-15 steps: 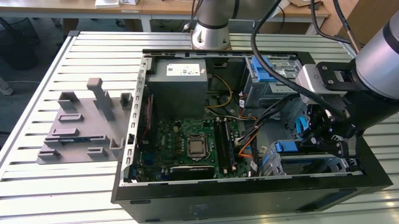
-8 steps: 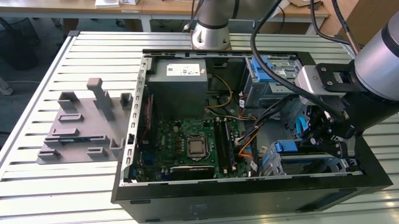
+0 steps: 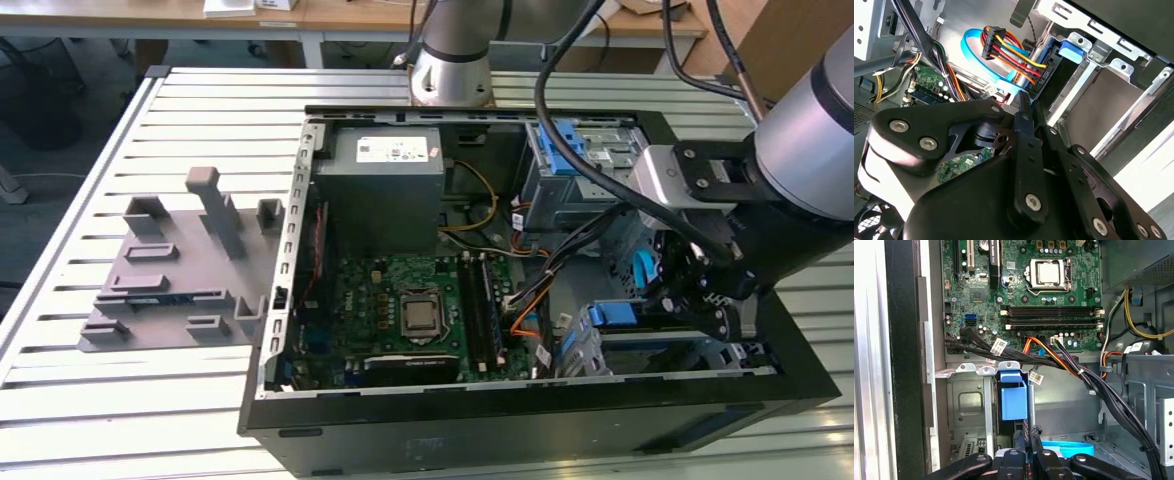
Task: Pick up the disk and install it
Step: 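Insert the second disk wire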
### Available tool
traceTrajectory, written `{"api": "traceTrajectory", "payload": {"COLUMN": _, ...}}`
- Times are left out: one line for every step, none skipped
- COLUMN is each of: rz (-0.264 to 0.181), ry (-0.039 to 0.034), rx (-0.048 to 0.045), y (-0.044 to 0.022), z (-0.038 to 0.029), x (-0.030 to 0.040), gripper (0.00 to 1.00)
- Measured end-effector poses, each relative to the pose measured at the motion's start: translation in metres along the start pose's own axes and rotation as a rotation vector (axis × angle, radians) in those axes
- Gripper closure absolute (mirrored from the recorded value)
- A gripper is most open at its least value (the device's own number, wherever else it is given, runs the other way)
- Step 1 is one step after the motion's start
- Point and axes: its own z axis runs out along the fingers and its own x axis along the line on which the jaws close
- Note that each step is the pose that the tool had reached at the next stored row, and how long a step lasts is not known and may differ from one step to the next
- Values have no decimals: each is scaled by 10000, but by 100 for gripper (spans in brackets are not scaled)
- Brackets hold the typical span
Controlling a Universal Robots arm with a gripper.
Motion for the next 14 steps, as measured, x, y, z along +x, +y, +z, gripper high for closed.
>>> {"api": "traceTrajectory", "payload": {"rz": 0, "ry": 0, "rx": 0, "y": 0, "z": 2, "x": 1, "gripper": 84}}
{"api": "traceTrajectory", "payload": {"rz": 0, "ry": -3, "rx": 0, "y": 0, "z": 4, "x": 1, "gripper": 84}}
{"api": "traceTrajectory", "payload": {"rz": 0, "ry": -5, "rx": 0, "y": 0, "z": 6, "x": 1, "gripper": 84}}
{"api": "traceTrajectory", "payload": {"rz": 0, "ry": -5, "rx": 0, "y": 0, "z": 5, "x": 1, "gripper": 84}}
{"api": "traceTrajectory", "payload": {"rz": 0, "ry": -4, "rx": 0, "y": 0, "z": 5, "x": 1, "gripper": 84}}
{"api": "traceTrajectory", "payload": {"rz": 0, "ry": -4, "rx": 0, "y": 0, "z": 6, "x": 1, "gripper": 84}}
{"api": "traceTrajectory", "payload": {"rz": 0, "ry": -7, "rx": 0, "y": 0, "z": 7, "x": 1, "gripper": 84}}
{"api": "traceTrajectory", "payload": {"rz": 0, "ry": -21, "rx": 0, "y": 0, "z": 14, "x": 2, "gripper": 83}}
{"api": "traceTrajectory", "payload": {"rz": -1, "ry": -17, "rx": 0, "y": 0, "z": 13, "x": 2, "gripper": 83}}
{"api": "traceTrajectory", "payload": {"rz": -1, "ry": -12, "rx": 0, "y": -1, "z": 11, "x": 2, "gripper": 77}}
{"api": "traceTrajectory", "payload": {"rz": 0, "ry": -6, "rx": 0, "y": 0, "z": 8, "x": 1, "gripper": 77}}
{"api": "traceTrajectory", "payload": {"rz": 0, "ry": -6, "rx": 0, "y": 0, "z": 7, "x": 1, "gripper": 77}}
{"api": "traceTrajectory", "payload": {"rz": -1, "ry": -6, "rx": 0, "y": 0, "z": 7, "x": 1, "gripper": 77}}
{"api": "traceTrajectory", "payload": {"rz": 0, "ry": -6, "rx": 0, "y": 0, "z": 4, "x": 1, "gripper": 77}}
